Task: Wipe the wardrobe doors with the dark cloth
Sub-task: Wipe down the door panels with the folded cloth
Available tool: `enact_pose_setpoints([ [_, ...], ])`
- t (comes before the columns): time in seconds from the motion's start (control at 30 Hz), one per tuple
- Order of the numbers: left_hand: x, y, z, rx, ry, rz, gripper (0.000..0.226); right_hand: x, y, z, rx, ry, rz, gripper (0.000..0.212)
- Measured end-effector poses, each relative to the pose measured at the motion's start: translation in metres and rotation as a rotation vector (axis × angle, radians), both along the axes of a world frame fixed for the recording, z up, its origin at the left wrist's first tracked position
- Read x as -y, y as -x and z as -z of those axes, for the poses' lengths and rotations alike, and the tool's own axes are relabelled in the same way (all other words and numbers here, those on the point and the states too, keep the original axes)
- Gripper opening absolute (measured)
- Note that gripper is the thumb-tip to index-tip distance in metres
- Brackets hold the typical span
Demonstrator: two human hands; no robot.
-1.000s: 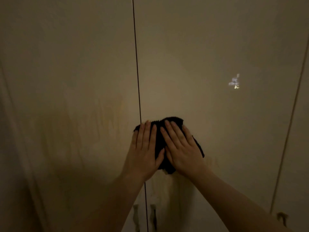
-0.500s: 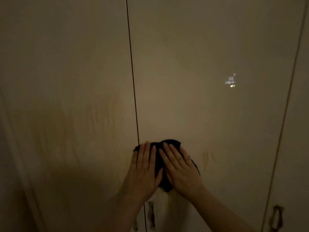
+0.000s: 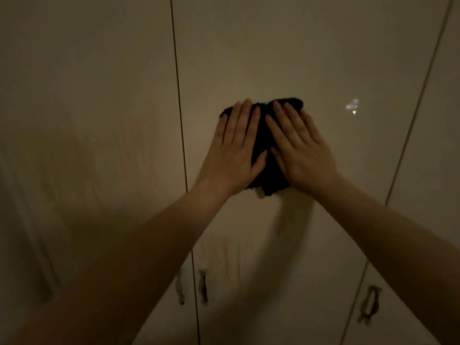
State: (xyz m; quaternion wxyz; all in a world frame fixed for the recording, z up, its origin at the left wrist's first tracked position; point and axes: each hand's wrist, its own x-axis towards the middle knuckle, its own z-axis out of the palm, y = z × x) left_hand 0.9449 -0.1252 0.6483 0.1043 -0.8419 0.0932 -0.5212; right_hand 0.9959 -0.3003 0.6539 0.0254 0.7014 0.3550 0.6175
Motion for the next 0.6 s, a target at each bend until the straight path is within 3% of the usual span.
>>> enact_pose_setpoints([
  [0.47,-0.027,0.017,0.132,-0.114,-0.067,0.029,0.084,0.000,0.005,0.122,-0.084,0.218,0.010,0.067],
  [0.6,-0.053,0.027,0.140,-0.151,-0.169,-0.008,0.085,-0.021,0.010,0.143,-0.118,0.207,0.012,0.068],
])
